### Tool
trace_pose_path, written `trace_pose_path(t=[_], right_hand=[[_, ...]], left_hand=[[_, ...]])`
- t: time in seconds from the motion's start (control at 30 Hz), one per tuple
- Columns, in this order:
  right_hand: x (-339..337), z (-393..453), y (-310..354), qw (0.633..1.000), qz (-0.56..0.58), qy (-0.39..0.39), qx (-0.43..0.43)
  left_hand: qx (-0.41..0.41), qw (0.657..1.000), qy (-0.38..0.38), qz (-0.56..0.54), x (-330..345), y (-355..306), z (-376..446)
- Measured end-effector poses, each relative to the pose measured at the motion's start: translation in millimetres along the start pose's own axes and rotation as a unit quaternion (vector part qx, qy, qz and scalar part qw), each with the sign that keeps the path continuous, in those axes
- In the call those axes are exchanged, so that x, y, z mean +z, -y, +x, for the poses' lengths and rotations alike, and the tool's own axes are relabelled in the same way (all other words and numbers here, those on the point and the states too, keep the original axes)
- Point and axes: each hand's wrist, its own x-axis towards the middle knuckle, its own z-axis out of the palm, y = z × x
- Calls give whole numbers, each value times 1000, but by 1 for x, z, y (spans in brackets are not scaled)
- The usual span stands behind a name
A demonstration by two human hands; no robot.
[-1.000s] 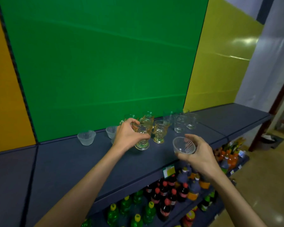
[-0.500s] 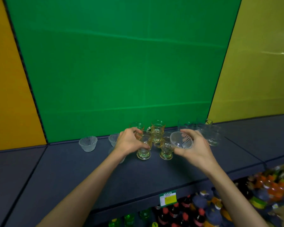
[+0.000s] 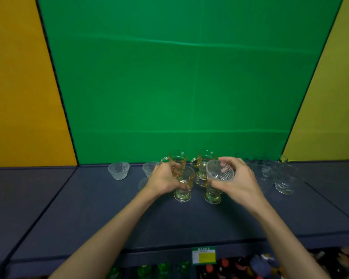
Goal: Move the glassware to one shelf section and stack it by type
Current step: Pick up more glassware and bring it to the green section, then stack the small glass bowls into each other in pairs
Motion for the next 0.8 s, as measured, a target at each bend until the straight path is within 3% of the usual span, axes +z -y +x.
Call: trace_pose_path(t=[0.23, 0.3, 0.4, 0.53, 0.8], right_hand=[[23, 6, 19, 999, 12, 14, -36], [36, 8, 30, 999, 9, 25, -47], [60, 12, 51, 997, 7, 42, -68], [102, 15, 82, 992, -3, 81, -96], [195, 15, 115, 980, -42, 173, -94]], left_hand=[[79, 996, -32, 5, -37, 1, -18], [96, 991, -71, 55, -55, 9, -28], [110, 961, -133, 214, -83, 32, -42], [61, 936, -143, 315, -114, 70, -59], [-14, 929, -132, 347, -156, 133, -76]])
